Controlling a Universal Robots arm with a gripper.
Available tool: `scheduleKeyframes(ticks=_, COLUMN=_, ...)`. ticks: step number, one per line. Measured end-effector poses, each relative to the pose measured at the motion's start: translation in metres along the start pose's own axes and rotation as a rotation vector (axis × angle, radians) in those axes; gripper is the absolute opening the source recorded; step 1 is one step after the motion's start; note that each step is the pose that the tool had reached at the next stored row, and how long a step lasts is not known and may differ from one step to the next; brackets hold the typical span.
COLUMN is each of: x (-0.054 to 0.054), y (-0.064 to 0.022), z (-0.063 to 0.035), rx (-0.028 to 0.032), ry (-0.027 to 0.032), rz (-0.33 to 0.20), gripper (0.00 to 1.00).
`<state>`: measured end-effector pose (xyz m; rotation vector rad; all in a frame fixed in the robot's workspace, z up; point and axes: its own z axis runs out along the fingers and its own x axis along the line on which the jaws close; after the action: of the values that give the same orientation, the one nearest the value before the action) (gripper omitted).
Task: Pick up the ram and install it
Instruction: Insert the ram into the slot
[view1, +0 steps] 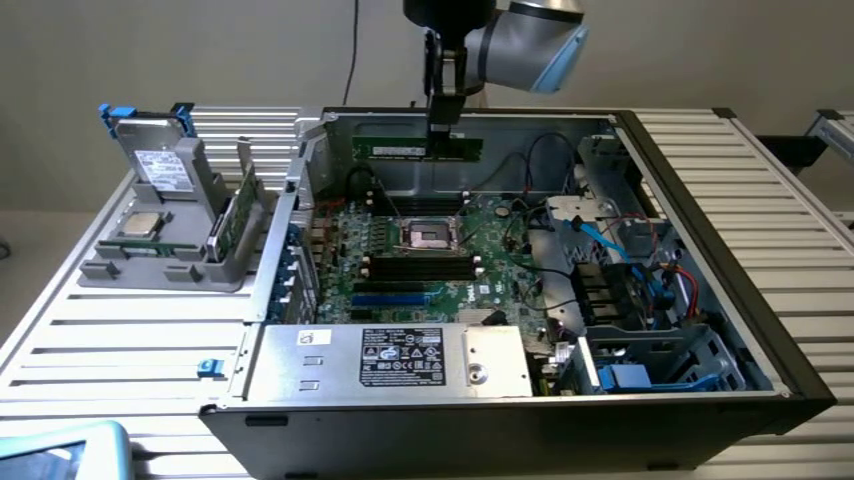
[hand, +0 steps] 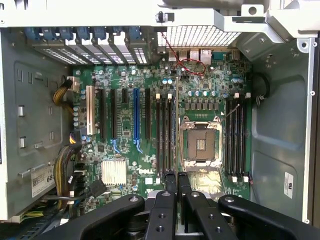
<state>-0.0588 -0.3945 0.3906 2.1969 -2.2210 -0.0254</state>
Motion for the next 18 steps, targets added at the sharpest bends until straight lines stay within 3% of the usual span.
scheduleKeyframes(ticks=6, x=-0.001, y=0.0021, z=0.0006, rx=0.0001, ry=0.0029, rz=-0.001, gripper=0.13)
scheduleKeyframes(ticks=8, x=-0.003, y=0.0033, z=0.0016, rx=0.0001, ry=0.0099, rz=-0.004, gripper=0.13)
scheduleKeyframes(ticks=15, x=-0.009, y=0.0039, z=0.0077, rx=0.0007, ry=0.0261, rz=-0.054, gripper=0.13)
scheduleKeyframes(ticks=18, x=-0.010, y=0.0037, z=0.0106, rx=0.0007, ry=0.0384, rz=-0.068, gripper=0.13)
